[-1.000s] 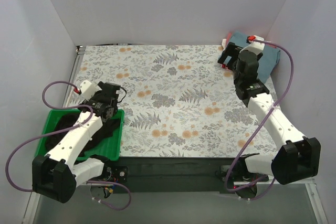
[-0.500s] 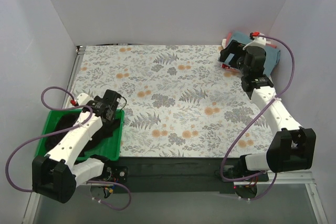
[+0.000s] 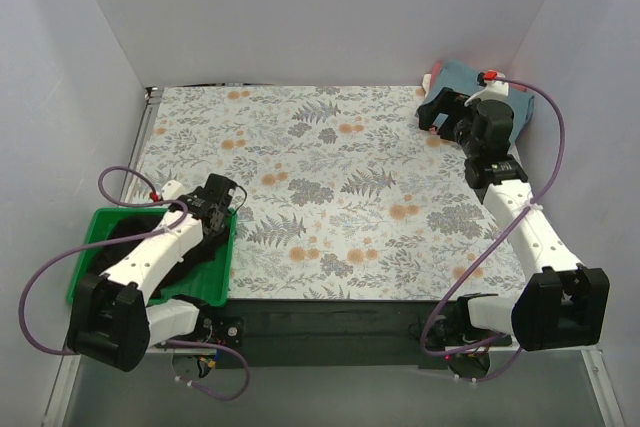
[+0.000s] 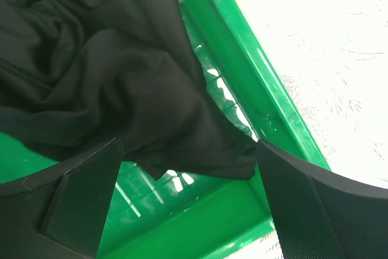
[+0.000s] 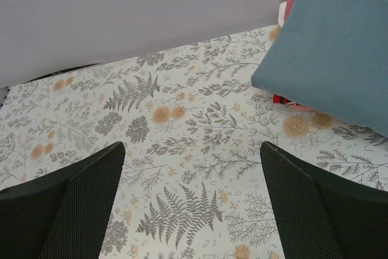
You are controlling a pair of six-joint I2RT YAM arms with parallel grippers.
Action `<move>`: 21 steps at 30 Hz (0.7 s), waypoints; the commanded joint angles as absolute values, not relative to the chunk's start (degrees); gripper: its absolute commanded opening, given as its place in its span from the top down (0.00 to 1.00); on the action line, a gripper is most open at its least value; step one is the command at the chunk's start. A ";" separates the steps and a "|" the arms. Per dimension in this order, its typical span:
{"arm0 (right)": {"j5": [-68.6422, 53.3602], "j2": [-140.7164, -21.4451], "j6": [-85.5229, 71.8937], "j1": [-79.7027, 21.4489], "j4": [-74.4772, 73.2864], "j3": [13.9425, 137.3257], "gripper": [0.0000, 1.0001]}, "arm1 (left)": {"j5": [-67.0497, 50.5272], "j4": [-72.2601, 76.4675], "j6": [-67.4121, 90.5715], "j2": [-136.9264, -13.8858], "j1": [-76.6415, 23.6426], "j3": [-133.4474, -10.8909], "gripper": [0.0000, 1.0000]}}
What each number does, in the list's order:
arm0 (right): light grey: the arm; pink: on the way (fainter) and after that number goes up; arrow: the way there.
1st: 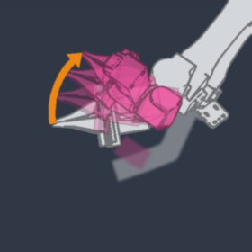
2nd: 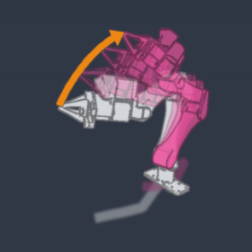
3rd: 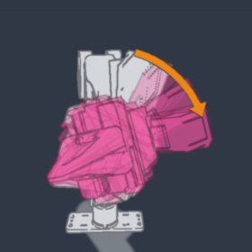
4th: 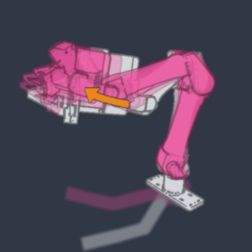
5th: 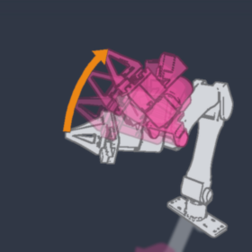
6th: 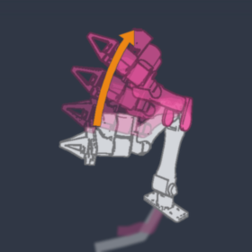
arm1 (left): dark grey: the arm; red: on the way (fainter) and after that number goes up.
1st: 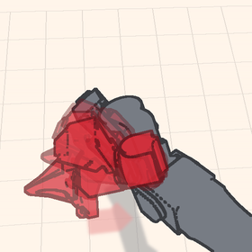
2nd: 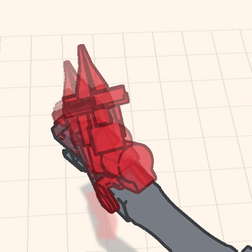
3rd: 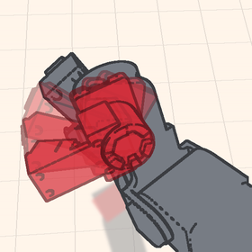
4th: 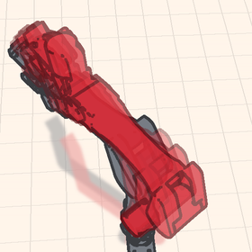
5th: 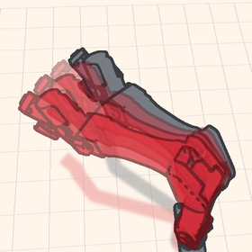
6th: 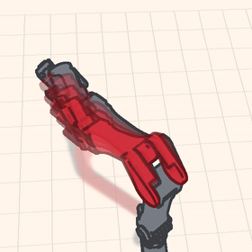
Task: Fold and stack the t-shirts
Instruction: Grab the tshirt from the pile
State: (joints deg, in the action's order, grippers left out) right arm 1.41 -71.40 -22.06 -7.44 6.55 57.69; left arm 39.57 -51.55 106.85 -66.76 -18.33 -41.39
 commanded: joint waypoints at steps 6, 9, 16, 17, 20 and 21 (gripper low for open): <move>-1.05 -68.82 -21.09 -6.68 8.52 56.16 0.02 | 36.65 -43.08 104.94 -69.09 -16.00 -36.66 0.14; -1.05 -68.91 -21.09 -6.42 8.52 55.90 0.02 | 36.12 -43.15 105.46 -68.12 -15.73 -35.42 0.22; -1.49 -68.82 -21.18 -5.63 8.53 55.55 0.02 | 35.51 -42.98 106.61 -64.16 -15.73 -33.92 0.87; -1.67 -68.82 -21.09 -5.71 8.53 55.55 0.02 | 35.51 -43.24 106.26 -63.46 -15.73 -34.19 0.90; -2.46 -68.91 -21.36 -5.45 8.70 55.46 0.02 | 35.68 -45.43 105.74 -58.04 -15.73 -36.64 1.00; -2.46 -68.99 -21.44 -5.45 8.79 55.46 0.02 | 35.86 -45.53 104.95 -56.44 -15.73 -37.78 1.00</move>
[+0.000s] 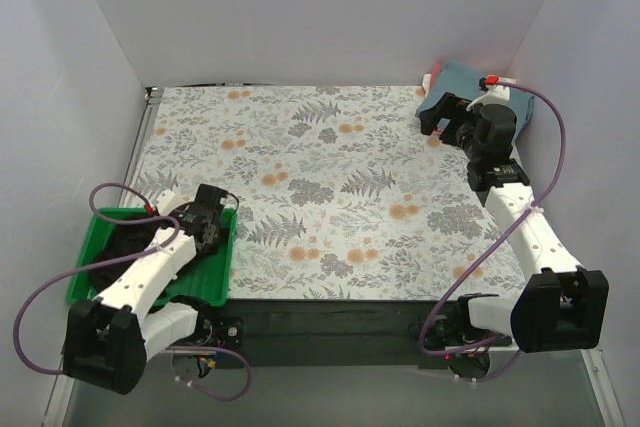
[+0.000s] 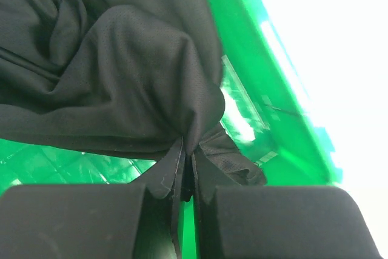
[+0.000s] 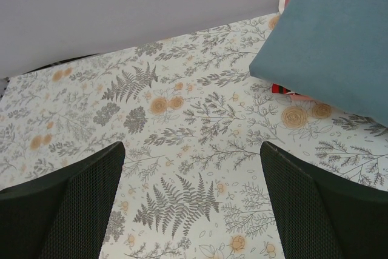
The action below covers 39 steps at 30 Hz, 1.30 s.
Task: Fold and stack the t-shirts
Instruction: Grab the tshirt from the pile, then move the tshirt to the center of the board
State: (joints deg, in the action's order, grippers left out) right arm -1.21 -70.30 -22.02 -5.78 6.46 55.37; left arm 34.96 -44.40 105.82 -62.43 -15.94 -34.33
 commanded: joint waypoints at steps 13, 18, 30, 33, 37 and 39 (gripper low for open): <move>-10.45 -71.10 -23.64 -5.27 10.72 54.76 0.03 | 33.77 -19.63 78.87 -43.50 -16.00 -57.21 1.00; -11.42 -70.67 -23.64 -5.27 10.81 54.23 0.05 | 14.21 -2.94 71.55 -51.84 -16.00 -65.11 1.00; -7.91 -66.01 -22.50 -5.19 8.00 53.61 0.06 | -20.91 10.81 72.60 -77.34 -19.68 -95.61 1.00; -6.68 -64.87 -21.80 -5.27 6.42 53.79 0.06 | -23.02 13.35 73.73 -79.27 -21.09 -96.42 1.00; -3.96 -62.32 -20.74 -5.27 4.40 54.05 0.06 | -25.66 15.29 75.58 -82.60 -22.58 -95.28 1.00; -2.65 -61.09 -20.04 -5.27 3.08 54.23 0.06 | -27.33 16.17 76.11 -84.54 -23.02 -95.10 1.00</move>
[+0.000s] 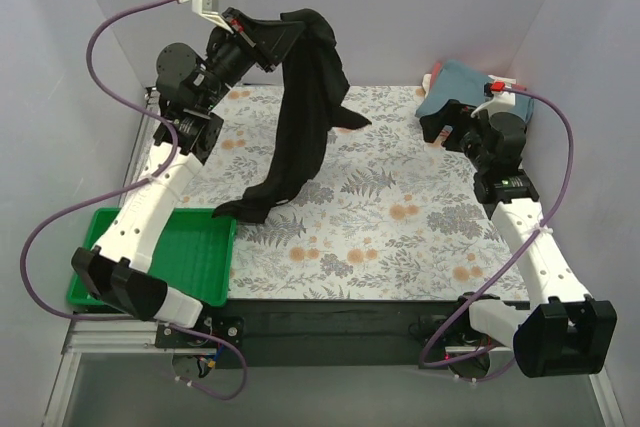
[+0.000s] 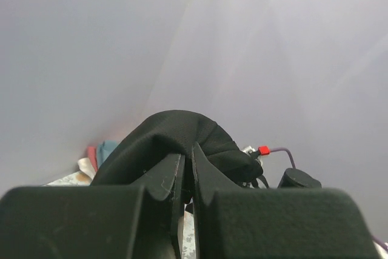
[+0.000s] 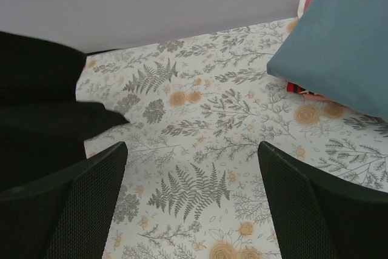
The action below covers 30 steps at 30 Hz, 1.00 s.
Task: Fold and stack the t-shirts
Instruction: Move the tshirt to the center of the board, then flatten the tshirt out
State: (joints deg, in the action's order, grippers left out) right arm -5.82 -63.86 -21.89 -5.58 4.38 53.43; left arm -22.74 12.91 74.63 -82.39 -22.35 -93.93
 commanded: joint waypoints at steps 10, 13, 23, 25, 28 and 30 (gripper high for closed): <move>2.20 -55.81 -17.32 -5.27 -1.76 53.62 0.06 | -38.24 9.67 76.12 -99.40 -24.61 -104.88 1.00; 2.64 -54.93 -16.62 -5.27 -1.93 51.69 0.05 | -32.99 7.74 73.75 -99.58 -24.52 -99.25 1.00; 1.58 -57.13 -15.47 -5.27 -3.34 47.38 0.05 | 10.50 -10.02 63.20 -107.32 -25.05 -87.37 0.18; 1.06 -57.13 -15.47 -5.27 -3.25 45.37 0.05 | 15.45 -9.23 60.92 -105.74 -26.89 -84.30 0.18; 0.44 -58.35 -15.29 -5.36 -3.16 43.51 0.06 | 18.72 -8.88 60.64 -104.42 -29.52 -80.34 0.17; -2.08 -60.45 -15.38 -5.45 -2.73 42.10 0.07 | 16.10 -8.35 62.13 -102.93 -31.45 -77.97 0.18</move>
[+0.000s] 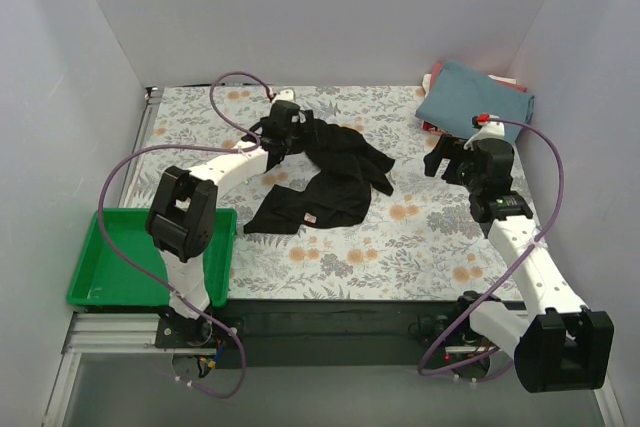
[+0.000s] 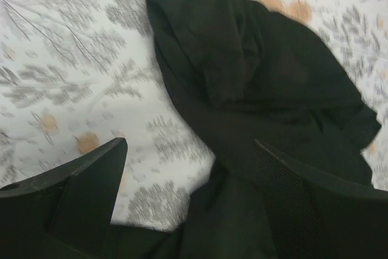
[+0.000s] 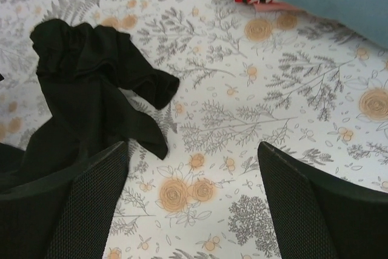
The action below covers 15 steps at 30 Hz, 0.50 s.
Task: Fold and stack the t-shirts
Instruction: Flatten the tshirt out
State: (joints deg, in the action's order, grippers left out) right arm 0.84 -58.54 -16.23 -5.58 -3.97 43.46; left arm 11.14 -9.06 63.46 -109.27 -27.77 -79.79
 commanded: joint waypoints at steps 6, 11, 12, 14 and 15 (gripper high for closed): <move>-3.43 -66.17 -15.47 -7.64 -1.58 39.82 0.12 | 11.35 -4.66 64.94 -100.55 -40.24 -67.86 0.23; -3.25 -67.41 -15.56 -8.00 -0.53 38.23 0.14 | 8.18 -4.31 68.81 -99.93 -44.29 -63.91 0.31; -2.99 -67.67 -15.56 -8.00 -0.61 37.71 0.14 | 7.65 -3.96 69.43 -99.84 -45.86 -63.64 0.32; -2.90 -67.76 -15.56 -8.00 -0.61 37.27 0.14 | 6.68 -2.99 69.43 -100.63 -47.54 -63.63 0.32; -2.99 -68.11 -15.64 -8.00 1.04 37.09 0.14 | 6.77 -2.90 69.69 -101.16 -49.20 -64.33 0.32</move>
